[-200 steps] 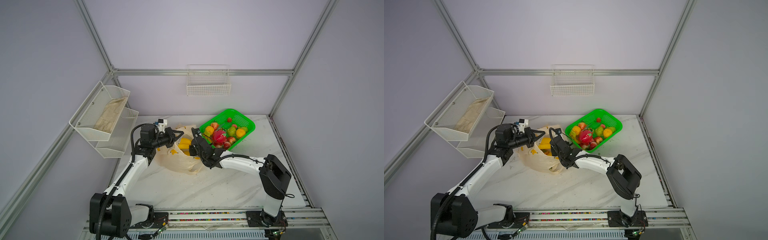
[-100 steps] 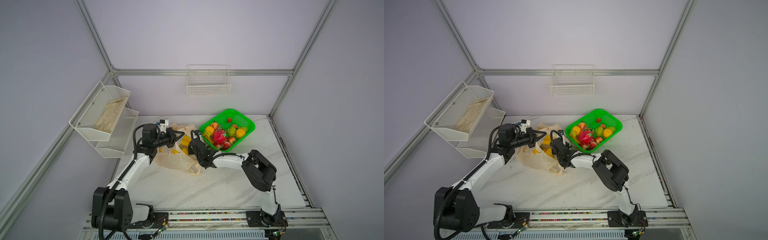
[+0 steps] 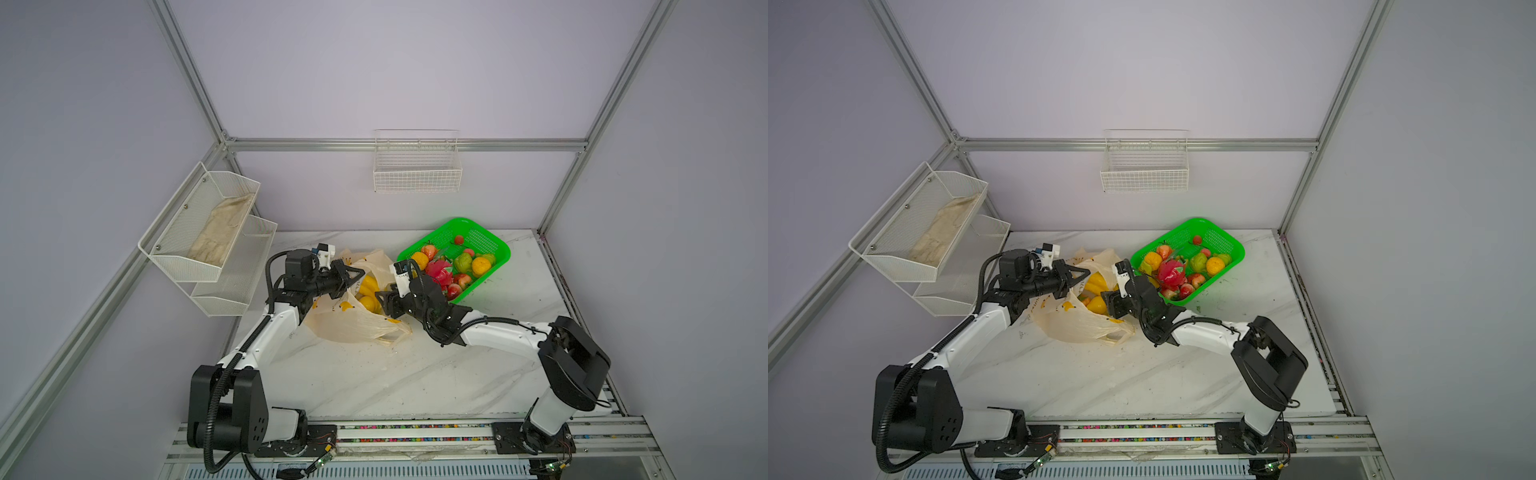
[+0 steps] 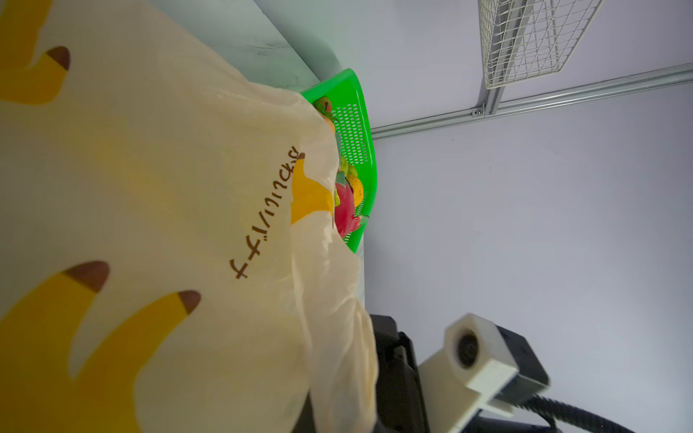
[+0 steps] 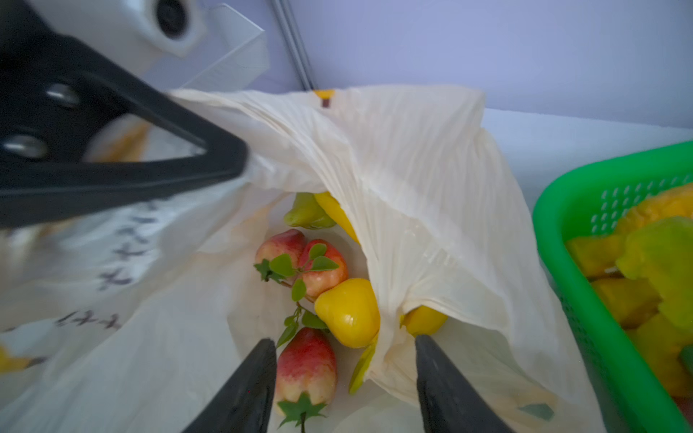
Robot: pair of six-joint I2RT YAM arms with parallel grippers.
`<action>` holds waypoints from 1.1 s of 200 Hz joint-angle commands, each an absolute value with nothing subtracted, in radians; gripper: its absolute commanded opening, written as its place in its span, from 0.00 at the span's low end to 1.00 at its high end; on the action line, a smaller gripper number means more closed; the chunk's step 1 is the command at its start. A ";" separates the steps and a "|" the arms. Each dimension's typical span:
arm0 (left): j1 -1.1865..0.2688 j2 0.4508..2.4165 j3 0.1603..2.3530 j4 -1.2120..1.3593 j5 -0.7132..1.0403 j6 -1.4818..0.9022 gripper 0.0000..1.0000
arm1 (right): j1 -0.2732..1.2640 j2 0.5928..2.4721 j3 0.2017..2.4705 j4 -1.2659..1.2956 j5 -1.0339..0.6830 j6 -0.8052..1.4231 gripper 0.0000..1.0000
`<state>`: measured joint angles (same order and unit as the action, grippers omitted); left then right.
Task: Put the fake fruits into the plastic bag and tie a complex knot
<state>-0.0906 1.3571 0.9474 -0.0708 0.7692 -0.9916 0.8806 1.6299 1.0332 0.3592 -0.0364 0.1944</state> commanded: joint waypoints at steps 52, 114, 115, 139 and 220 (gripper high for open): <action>-0.084 1.370 1.086 -0.153 0.738 -0.877 0.00 | 0.738 1.436 0.965 0.280 -0.040 0.089 0.70; -0.084 1.372 1.080 -0.159 0.734 -0.870 0.00 | 0.725 1.663 1.098 0.224 0.009 -0.031 0.77; -0.084 1.372 1.081 -0.159 0.734 -0.870 0.00 | 0.726 1.666 1.099 0.225 0.009 -0.033 0.77; -0.084 1.379 1.082 -0.157 0.744 -0.870 0.00 | 0.726 1.742 1.150 0.224 0.002 -0.049 0.70; -0.086 1.389 1.128 -0.160 0.718 -0.868 0.00 | 0.726 1.721 1.153 0.156 -0.159 -0.004 0.00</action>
